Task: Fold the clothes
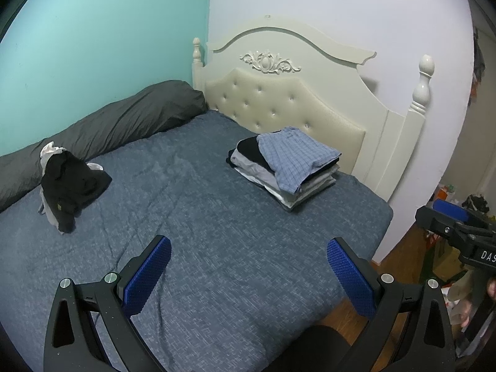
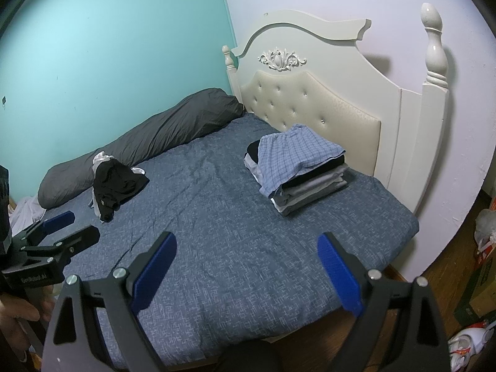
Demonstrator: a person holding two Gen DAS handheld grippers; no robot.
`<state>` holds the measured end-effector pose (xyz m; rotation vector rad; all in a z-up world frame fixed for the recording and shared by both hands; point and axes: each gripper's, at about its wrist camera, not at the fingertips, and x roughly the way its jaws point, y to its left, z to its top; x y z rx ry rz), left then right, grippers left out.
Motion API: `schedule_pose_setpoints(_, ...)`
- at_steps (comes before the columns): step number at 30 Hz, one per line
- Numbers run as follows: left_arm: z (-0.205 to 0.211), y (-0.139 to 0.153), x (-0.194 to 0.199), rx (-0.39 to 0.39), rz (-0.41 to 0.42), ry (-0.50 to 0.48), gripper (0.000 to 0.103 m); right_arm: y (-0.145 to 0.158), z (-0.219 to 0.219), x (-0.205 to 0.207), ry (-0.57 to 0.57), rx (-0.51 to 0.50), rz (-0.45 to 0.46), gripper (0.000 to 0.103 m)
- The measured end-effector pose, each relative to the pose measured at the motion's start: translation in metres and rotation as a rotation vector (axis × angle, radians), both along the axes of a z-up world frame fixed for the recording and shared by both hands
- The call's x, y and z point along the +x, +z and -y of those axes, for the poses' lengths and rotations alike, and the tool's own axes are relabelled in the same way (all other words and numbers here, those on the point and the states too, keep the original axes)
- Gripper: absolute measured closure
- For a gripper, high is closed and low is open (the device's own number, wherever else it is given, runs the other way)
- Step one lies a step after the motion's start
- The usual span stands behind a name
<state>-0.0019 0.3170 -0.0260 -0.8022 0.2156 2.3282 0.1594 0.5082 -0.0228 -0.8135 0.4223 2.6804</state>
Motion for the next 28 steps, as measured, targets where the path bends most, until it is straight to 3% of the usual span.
schedule_pose_setpoints(28,-0.0008,-0.0006,0.002,0.004,0.011,-0.004,0.0,-0.0004,-0.0028,0.0007,-0.005,-0.004,-0.001,0.01)
